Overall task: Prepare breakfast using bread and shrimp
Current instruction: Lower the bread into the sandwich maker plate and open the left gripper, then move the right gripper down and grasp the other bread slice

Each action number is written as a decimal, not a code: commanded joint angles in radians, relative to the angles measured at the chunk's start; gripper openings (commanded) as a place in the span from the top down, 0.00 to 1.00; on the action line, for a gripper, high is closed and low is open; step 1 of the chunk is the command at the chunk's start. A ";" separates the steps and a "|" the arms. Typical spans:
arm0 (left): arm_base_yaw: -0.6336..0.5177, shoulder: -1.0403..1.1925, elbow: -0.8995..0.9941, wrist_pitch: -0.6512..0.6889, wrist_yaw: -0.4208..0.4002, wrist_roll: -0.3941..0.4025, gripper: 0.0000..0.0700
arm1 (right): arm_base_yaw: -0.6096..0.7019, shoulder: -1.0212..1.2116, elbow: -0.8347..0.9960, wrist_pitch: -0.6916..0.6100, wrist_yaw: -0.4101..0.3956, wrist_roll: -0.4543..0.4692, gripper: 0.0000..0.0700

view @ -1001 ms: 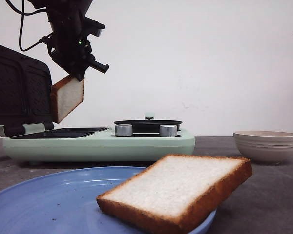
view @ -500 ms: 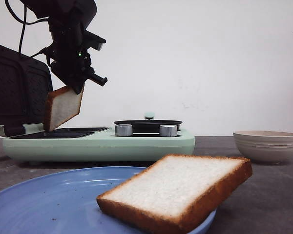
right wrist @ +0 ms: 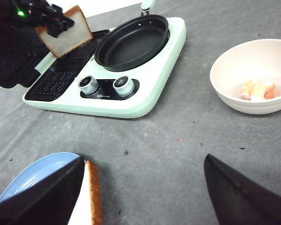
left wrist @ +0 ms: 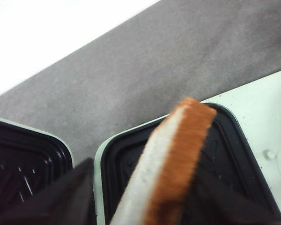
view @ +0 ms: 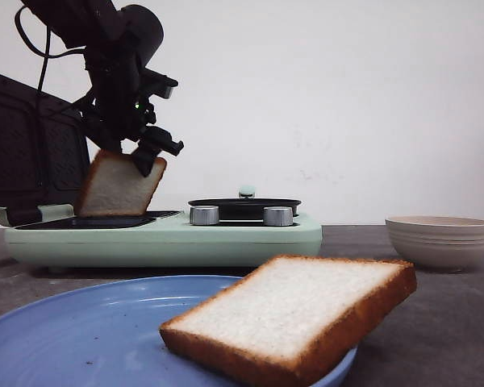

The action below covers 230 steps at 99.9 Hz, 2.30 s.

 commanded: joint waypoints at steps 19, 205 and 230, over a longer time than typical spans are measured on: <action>-0.011 0.024 0.032 0.020 0.000 -0.034 0.17 | 0.004 0.001 0.010 0.010 0.002 -0.015 0.27; -0.067 -1.004 0.298 -0.707 0.101 -0.264 0.98 | 0.062 0.602 0.010 0.209 -0.333 0.213 0.23; -0.067 -1.206 0.137 -0.708 0.101 -0.251 0.98 | 0.167 0.784 0.011 0.316 -0.353 0.279 0.23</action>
